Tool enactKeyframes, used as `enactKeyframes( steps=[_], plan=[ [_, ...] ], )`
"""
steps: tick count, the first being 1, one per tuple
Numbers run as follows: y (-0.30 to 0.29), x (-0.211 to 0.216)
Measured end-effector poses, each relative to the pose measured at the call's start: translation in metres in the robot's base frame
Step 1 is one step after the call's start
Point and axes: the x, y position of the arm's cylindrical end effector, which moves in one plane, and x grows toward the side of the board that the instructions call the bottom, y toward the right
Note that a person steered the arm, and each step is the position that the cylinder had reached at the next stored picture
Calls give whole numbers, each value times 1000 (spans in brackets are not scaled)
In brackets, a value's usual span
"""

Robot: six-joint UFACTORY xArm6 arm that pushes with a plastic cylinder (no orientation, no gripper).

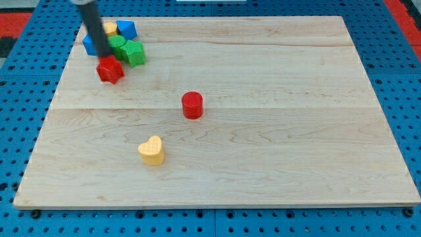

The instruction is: Push the red star to the middle of the board

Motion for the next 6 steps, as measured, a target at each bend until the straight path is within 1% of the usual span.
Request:
enactKeyframes(
  steps=[1,2,3,4,5,6],
  plan=[
    [54,10],
    [16,5],
    [-44,5],
    [-82,21],
    [-39,40],
    [46,41]
  ],
)
